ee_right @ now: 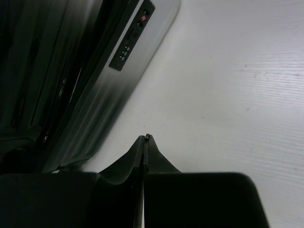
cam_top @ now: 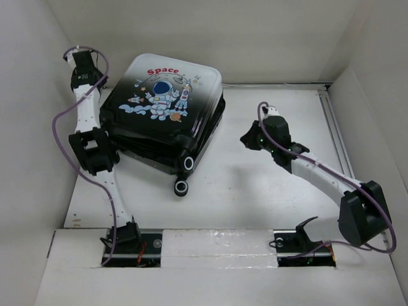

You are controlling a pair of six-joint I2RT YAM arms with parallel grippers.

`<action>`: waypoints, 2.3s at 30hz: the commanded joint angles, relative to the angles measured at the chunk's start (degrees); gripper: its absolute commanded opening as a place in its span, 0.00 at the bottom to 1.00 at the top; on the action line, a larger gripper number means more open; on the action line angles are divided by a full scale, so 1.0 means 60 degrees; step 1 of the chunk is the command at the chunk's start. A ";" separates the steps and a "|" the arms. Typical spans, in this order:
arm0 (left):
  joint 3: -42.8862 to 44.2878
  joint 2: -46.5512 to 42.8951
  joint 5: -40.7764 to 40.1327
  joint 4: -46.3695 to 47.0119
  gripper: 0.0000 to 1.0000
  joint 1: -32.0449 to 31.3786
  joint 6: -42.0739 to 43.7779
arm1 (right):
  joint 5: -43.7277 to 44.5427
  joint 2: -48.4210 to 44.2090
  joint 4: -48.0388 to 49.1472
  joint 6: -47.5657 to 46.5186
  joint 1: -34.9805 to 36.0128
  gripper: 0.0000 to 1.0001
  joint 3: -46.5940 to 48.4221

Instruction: Pack the luggage

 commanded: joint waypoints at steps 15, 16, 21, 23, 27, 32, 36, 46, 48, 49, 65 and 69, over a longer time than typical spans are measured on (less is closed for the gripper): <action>-0.4924 -0.0191 0.4308 0.1396 0.00 -0.0673 -0.0340 | 0.0729 0.2329 0.1469 0.0244 0.0026 0.00 0.1309; -0.5671 -0.0557 0.4630 0.1894 0.00 -0.0849 -0.0591 | 0.0729 0.2431 0.1469 0.0245 -0.0251 0.00 0.1455; -0.9935 -0.2887 0.4282 0.4615 0.00 -0.1773 -0.1661 | 0.0729 0.3190 0.1162 0.0026 -0.1058 0.00 0.2451; -1.1411 -0.3313 0.4078 0.5061 0.00 -0.1862 -0.1984 | 0.0177 0.3543 0.0855 -0.0077 -0.1526 0.00 0.3122; -1.3756 -0.4658 0.3975 0.6526 0.00 -0.2578 -0.2409 | -0.0603 0.4553 0.0489 -0.0296 -0.1719 0.00 0.3914; -1.5344 -0.6081 0.3464 0.6865 0.00 -0.3866 -0.2308 | -0.1393 0.5681 0.0356 -0.0719 -0.1296 0.00 0.4604; -1.6502 -0.7603 0.2484 0.6604 0.00 -0.5214 -0.2804 | -0.1952 0.6444 -0.0794 -0.1334 -0.0344 0.00 0.6534; -1.7516 -1.4414 -0.1676 0.3692 0.18 -0.5905 -0.4329 | -0.0780 0.6157 -0.2735 -0.1455 -0.0179 0.27 1.0392; -1.7107 -1.5626 -0.2410 0.3292 0.28 -0.5905 -0.4197 | -0.0780 0.5642 -0.2823 -0.1454 -0.0648 0.37 1.0392; -1.7018 -1.5953 -0.2514 0.3204 0.36 -0.5905 -0.4052 | -0.0591 0.5118 -0.2968 -0.1454 -0.0766 0.46 1.0261; -1.2312 -1.1384 -0.2740 0.5813 0.43 -0.4929 -0.2703 | 0.2247 -0.3889 -0.2333 -0.0710 0.0913 0.00 0.0763; -0.9949 -0.8744 -0.0586 0.5488 0.42 -0.3477 -0.2717 | 0.3042 -0.5562 -0.3202 -0.0006 0.1808 0.00 -0.1158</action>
